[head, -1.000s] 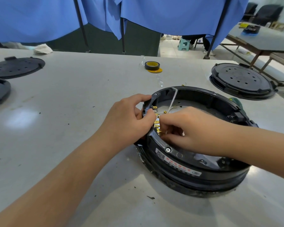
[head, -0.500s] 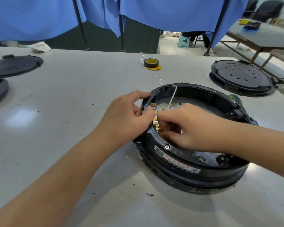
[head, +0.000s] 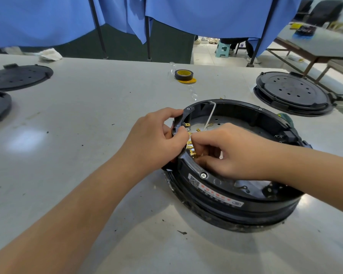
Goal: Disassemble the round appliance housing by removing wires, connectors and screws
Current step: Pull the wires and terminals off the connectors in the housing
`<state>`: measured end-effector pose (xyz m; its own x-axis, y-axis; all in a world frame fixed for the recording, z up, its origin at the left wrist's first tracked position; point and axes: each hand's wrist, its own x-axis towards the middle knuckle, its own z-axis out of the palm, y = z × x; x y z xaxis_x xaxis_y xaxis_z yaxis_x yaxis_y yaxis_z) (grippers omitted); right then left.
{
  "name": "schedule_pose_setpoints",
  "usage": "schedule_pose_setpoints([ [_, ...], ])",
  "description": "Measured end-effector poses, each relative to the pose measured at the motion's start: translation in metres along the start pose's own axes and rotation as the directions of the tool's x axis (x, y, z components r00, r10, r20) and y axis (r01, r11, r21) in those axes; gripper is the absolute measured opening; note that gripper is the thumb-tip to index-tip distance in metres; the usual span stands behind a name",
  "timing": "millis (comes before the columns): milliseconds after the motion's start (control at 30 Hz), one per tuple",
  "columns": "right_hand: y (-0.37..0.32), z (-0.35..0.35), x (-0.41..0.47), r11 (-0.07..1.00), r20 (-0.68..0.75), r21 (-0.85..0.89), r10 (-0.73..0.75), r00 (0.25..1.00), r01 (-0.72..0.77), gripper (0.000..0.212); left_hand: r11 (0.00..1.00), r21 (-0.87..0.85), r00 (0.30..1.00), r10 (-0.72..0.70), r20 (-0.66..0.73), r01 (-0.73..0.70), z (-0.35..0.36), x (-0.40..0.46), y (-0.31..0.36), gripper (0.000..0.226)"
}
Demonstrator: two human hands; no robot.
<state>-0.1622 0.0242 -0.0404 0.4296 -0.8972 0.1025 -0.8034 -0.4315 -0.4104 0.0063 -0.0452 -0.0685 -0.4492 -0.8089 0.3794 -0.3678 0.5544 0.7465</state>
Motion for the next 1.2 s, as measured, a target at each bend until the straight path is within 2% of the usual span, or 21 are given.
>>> schedule_pose_setpoints([
  [233,0.003,-0.001,0.000,0.998,0.036,0.056,-0.003,0.999,0.001,0.023,1.000,0.003,1.000,0.003,0.000,-0.003,0.000,0.000,0.000,0.032],
  [667,0.006,-0.002,0.000,0.994,0.052,0.099,0.030,0.998,-0.035,0.030,1.000,0.002,1.000,-0.005,0.007,0.005,0.000,-0.001,0.001,0.034],
  [967,0.005,-0.002,-0.004,0.989,-0.006,0.143,0.032,0.999,-0.031,0.023,1.000,-0.005,1.000,-0.008,0.001,0.009,0.000,-0.001,0.002,0.033],
  [1100,0.004,-0.004,-0.009,0.975,-0.045,0.218,0.063,0.997,-0.052,0.009,1.000,-0.009,1.000,-0.013,-0.005,0.013,0.000,-0.001,0.002,0.032],
  [1200,0.002,-0.006,-0.011,0.972,-0.096,0.228,0.079,0.992,-0.056,0.013,1.000,-0.005,1.000,-0.018,-0.007,0.018,0.000,-0.001,0.003,0.033],
])
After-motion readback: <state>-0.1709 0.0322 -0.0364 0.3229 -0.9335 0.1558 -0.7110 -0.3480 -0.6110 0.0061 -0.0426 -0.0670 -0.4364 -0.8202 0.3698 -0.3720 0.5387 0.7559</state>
